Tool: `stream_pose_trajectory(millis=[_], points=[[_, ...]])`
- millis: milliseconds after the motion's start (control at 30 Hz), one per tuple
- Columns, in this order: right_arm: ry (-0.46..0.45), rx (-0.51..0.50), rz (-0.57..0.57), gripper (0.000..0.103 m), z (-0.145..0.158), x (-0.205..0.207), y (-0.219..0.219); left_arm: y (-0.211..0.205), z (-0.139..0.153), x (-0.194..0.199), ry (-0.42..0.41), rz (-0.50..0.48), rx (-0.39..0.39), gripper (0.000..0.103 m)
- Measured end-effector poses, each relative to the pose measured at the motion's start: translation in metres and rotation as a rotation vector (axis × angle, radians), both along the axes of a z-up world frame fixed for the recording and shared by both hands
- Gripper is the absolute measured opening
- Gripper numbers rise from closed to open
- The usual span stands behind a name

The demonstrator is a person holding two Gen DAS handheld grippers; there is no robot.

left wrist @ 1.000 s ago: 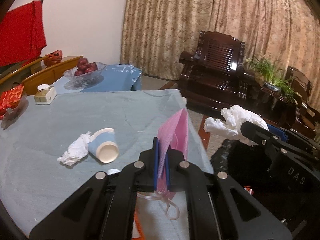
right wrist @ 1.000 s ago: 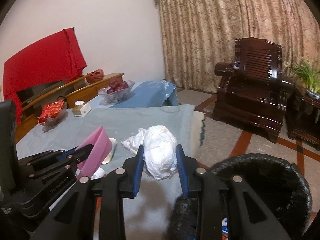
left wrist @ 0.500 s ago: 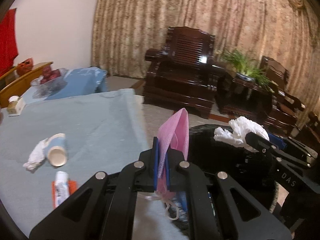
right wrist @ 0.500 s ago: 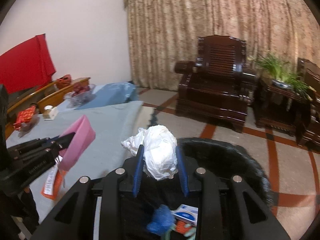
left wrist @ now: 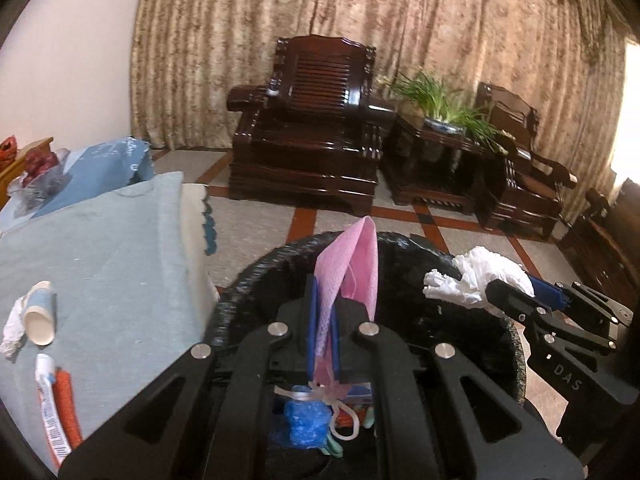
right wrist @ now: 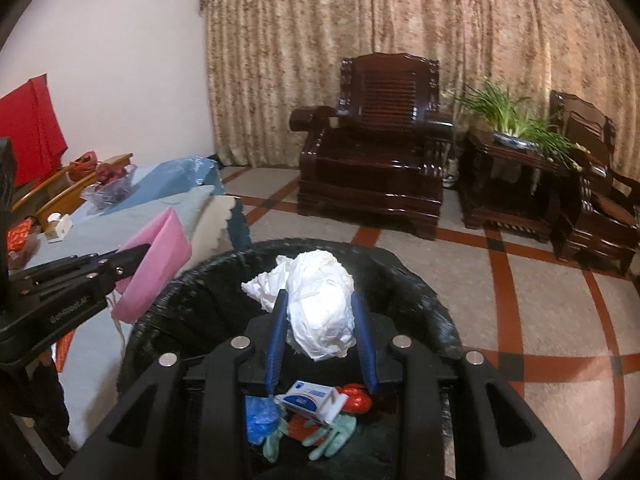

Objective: Collect trash
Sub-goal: 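Carry the pink mask and white tissue over the bin and release both, then move both grippers back over the table toward the toothpaste tube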

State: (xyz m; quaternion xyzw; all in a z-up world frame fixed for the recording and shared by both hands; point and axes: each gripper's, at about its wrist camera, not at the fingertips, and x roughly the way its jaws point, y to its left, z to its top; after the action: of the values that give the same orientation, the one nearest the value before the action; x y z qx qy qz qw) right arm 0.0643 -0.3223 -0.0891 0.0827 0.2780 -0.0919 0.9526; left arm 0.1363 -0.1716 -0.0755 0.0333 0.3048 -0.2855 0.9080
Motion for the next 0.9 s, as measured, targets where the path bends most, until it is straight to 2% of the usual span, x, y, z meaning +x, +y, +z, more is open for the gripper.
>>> stream_pose_trajectory(millis=[267, 467, 500, 567, 600, 633, 667, 767, 800, 833, 900], points=[[0.028, 0.020, -0.037, 0.031, -0.016, -0.004, -0.018, -0.027, -0.026, 0.001, 0.032, -0.033, 0.033, 0.005], [0.044, 0.026, -0.043, 0.032, -0.022, -0.002, -0.024, -0.030, -0.035, 0.005, 0.051, -0.056, 0.042, 0.006], [0.044, 0.026, -0.046, 0.034, -0.023, -0.001, -0.025, -0.032, -0.036, 0.006, 0.055, -0.060, 0.041, 0.009], [0.046, 0.026, -0.053, 0.039, -0.024, -0.001, -0.027, -0.031, -0.037, 0.006, 0.068, -0.070, 0.032, 0.023], [0.045, 0.026, -0.057, 0.039, -0.024, -0.001, -0.027, -0.029, -0.038, 0.006, 0.075, -0.074, 0.024, 0.043], [0.045, 0.027, -0.058, 0.043, -0.024, -0.001, -0.027, -0.029, -0.038, 0.005, 0.079, -0.074, 0.017, 0.059], [0.045, 0.022, -0.063, 0.055, -0.024, -0.002, -0.028, -0.027, -0.038, 0.005, 0.082, -0.077, 0.004, 0.061], [0.028, 0.018, -0.090, 0.078, -0.022, -0.005, -0.031, -0.024, -0.038, 0.004, 0.088, -0.086, -0.003, 0.066], [0.021, 0.020, -0.097, 0.082, -0.022, -0.006, -0.032, -0.022, -0.036, 0.003, 0.084, -0.085, -0.007, 0.071], [0.013, 0.022, -0.104, 0.091, -0.020, -0.008, -0.032, -0.019, -0.034, 0.002, 0.076, -0.081, -0.010, 0.075], [-0.007, 0.025, -0.109, 0.096, -0.017, -0.010, -0.030, -0.013, -0.028, 0.000, 0.052, -0.065, -0.008, 0.079]])
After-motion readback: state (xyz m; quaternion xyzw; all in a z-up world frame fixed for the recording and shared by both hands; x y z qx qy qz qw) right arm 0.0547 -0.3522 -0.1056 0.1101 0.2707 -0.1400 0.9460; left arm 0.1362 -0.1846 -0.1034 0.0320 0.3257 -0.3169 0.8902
